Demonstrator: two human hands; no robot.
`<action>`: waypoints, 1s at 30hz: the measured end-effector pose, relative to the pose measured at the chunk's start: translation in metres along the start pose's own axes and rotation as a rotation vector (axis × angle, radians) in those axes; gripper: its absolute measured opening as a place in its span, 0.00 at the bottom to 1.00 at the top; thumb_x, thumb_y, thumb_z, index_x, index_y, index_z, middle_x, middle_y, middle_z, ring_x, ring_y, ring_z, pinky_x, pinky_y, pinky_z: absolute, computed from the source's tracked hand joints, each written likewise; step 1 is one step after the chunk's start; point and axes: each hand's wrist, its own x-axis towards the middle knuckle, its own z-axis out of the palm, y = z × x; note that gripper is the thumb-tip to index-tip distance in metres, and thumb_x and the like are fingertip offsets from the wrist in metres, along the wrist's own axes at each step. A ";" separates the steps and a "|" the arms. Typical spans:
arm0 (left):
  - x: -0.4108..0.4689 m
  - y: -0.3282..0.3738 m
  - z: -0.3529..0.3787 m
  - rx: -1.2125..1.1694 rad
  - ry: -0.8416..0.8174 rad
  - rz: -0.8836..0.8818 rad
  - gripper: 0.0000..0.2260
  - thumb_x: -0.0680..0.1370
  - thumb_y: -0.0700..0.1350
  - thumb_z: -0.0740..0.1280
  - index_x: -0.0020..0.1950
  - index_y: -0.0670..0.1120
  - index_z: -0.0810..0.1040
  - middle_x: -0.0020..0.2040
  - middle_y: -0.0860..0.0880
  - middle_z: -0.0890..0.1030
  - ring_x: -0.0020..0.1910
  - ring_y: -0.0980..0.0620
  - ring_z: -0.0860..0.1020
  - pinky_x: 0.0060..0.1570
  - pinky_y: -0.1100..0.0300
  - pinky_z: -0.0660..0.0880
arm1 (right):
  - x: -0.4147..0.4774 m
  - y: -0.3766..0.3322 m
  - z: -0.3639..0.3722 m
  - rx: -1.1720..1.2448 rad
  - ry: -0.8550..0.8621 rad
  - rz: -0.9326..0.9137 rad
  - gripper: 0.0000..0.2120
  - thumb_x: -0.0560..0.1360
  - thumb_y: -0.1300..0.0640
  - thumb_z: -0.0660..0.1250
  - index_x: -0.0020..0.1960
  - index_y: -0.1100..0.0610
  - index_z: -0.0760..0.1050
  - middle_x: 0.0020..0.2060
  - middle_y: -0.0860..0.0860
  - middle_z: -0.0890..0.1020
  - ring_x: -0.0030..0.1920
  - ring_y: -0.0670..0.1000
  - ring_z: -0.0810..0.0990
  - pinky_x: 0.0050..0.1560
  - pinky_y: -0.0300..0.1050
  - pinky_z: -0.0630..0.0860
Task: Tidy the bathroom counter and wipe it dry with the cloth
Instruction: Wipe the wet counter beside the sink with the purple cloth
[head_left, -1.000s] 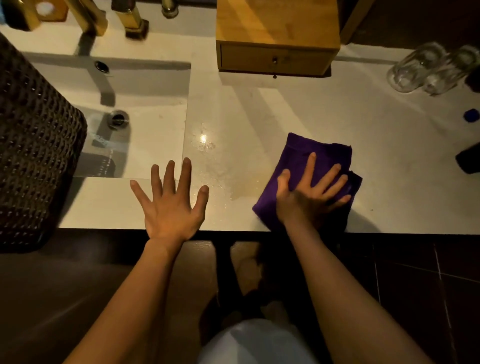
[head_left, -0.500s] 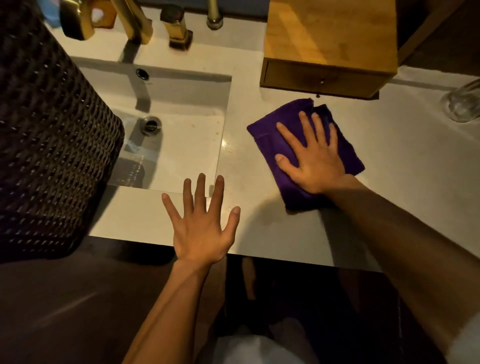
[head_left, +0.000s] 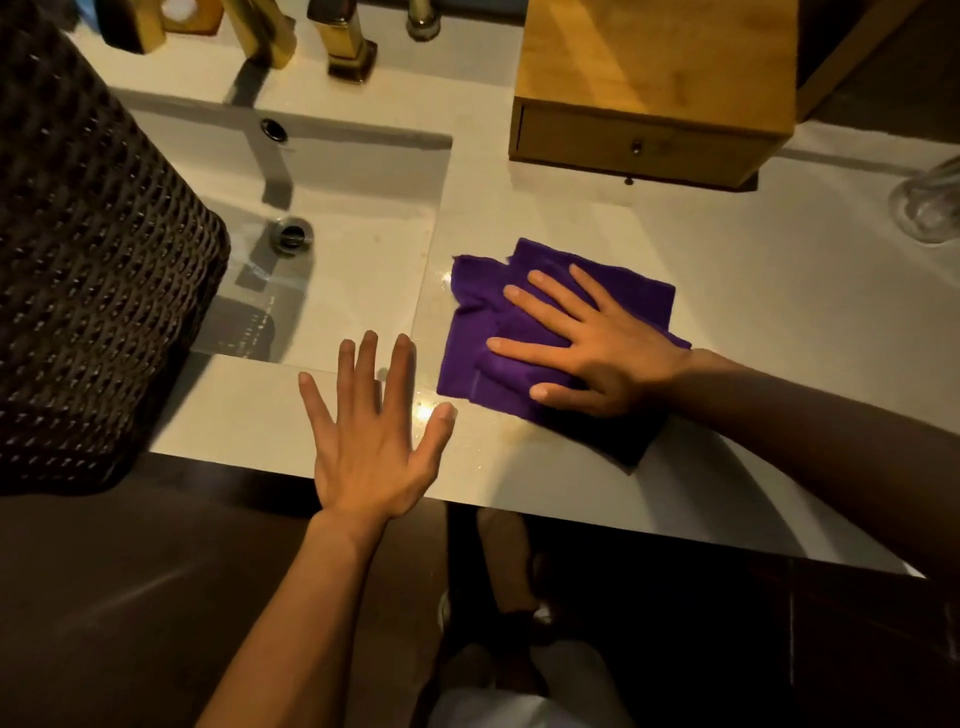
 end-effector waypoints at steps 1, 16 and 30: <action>0.000 0.000 0.000 0.005 -0.003 -0.002 0.35 0.81 0.68 0.46 0.83 0.54 0.43 0.84 0.45 0.46 0.83 0.45 0.41 0.76 0.31 0.43 | -0.014 0.002 0.003 0.013 0.007 0.027 0.31 0.80 0.32 0.47 0.79 0.36 0.41 0.81 0.52 0.39 0.80 0.58 0.35 0.77 0.64 0.37; -0.002 0.005 -0.003 -0.034 0.028 0.004 0.34 0.81 0.68 0.47 0.83 0.54 0.45 0.84 0.45 0.49 0.83 0.46 0.43 0.76 0.31 0.41 | -0.042 0.044 0.012 0.228 0.192 0.892 0.31 0.78 0.30 0.44 0.78 0.35 0.43 0.81 0.56 0.43 0.79 0.63 0.40 0.75 0.69 0.40; -0.003 0.007 -0.005 -0.011 0.041 -0.004 0.38 0.77 0.73 0.40 0.83 0.55 0.43 0.84 0.46 0.48 0.83 0.47 0.43 0.77 0.32 0.42 | -0.054 -0.053 0.032 0.119 0.142 0.353 0.30 0.78 0.32 0.49 0.78 0.34 0.48 0.81 0.53 0.46 0.80 0.59 0.42 0.77 0.64 0.43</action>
